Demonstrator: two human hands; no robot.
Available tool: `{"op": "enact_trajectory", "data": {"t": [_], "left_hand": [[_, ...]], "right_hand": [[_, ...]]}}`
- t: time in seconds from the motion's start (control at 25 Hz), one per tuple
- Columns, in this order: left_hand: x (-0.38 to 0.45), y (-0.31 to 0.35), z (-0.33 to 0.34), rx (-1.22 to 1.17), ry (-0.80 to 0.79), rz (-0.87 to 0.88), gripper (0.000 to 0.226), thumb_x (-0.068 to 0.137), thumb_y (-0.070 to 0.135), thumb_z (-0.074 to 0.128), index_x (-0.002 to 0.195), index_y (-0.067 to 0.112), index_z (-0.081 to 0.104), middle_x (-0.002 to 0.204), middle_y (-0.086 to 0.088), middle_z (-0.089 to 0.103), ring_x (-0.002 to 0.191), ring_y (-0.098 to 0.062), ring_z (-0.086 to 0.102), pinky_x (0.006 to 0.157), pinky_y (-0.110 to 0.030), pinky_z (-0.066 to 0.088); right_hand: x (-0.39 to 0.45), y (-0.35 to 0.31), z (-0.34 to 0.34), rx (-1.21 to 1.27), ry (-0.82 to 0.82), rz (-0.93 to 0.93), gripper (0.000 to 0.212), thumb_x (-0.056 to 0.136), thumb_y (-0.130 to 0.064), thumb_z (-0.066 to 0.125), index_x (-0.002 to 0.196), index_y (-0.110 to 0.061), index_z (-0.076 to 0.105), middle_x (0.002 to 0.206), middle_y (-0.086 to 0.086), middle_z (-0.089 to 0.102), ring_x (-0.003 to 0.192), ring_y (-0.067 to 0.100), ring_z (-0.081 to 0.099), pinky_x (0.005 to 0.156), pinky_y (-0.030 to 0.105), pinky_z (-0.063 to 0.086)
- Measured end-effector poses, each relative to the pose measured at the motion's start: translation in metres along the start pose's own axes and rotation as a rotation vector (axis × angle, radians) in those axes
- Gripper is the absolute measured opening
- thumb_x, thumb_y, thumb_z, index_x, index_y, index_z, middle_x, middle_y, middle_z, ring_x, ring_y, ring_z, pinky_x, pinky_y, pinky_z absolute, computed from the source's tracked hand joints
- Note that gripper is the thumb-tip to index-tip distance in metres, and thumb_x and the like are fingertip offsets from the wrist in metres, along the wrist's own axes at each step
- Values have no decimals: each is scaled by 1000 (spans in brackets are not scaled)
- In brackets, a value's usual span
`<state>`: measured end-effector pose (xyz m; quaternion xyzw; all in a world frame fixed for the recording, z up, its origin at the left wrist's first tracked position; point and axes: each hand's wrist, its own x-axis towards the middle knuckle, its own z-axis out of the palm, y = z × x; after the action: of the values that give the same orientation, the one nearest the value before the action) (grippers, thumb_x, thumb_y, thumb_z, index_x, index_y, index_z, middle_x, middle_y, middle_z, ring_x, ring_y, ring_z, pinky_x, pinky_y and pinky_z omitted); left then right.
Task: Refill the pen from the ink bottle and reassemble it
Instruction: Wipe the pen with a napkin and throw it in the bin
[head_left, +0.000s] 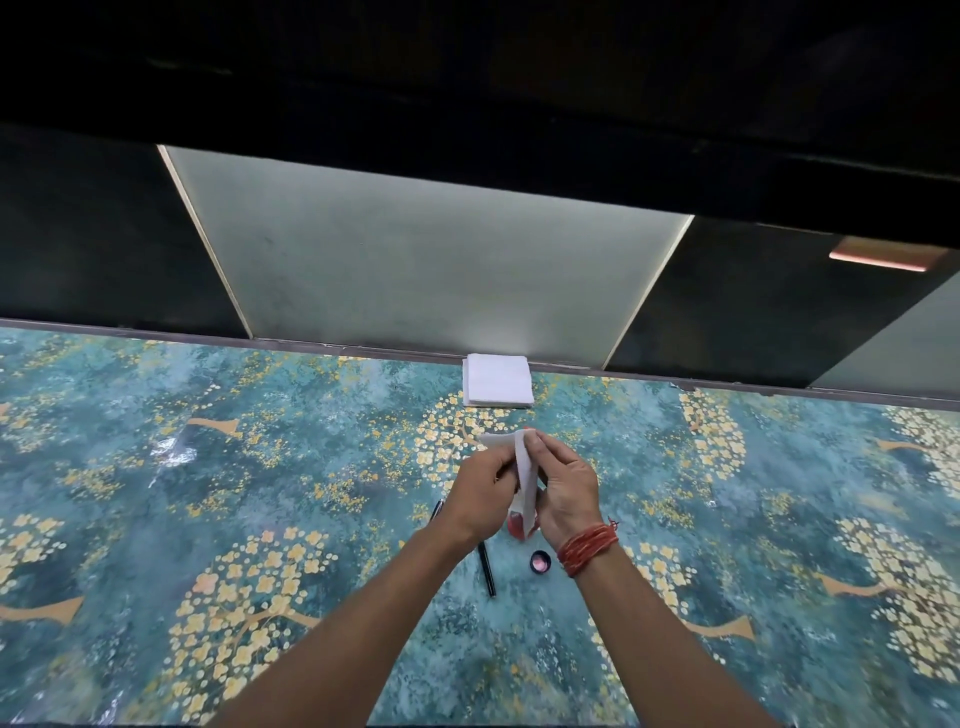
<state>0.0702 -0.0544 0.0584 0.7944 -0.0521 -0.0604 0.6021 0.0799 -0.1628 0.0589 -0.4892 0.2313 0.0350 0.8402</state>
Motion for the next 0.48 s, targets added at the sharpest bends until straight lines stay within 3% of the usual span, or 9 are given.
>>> {"op": "enact_trajectory", "data": {"t": [0.16, 0.32, 0.48], "left_hand": [[-2, 5, 0, 59, 40, -10, 24, 95, 9, 49, 94, 11, 73, 82, -4, 70, 74, -21, 63, 71, -41, 55], [-7, 9, 0, 198, 117, 123, 21, 91, 4, 54, 95, 7, 74, 83, -2, 68, 70, -13, 55, 65, -23, 47], [-12, 9, 9, 308, 264, 179, 18, 80, 0, 55, 69, 9, 66, 65, -7, 63, 54, -16, 46, 52, -25, 32]], "right_hand": [[-6, 5, -5, -176, -66, -143, 28, 84, -14, 71, 106, 3, 71, 102, 23, 73, 91, 33, 71, 80, 38, 59], [-11, 10, -1, -251, 63, -301, 16, 84, -11, 73, 97, -2, 76, 93, 18, 76, 83, 25, 71, 74, 34, 60], [-17, 9, 17, -172, 162, -336, 9, 83, -5, 72, 90, -8, 77, 85, 6, 76, 81, 15, 70, 79, 31, 59]]}}
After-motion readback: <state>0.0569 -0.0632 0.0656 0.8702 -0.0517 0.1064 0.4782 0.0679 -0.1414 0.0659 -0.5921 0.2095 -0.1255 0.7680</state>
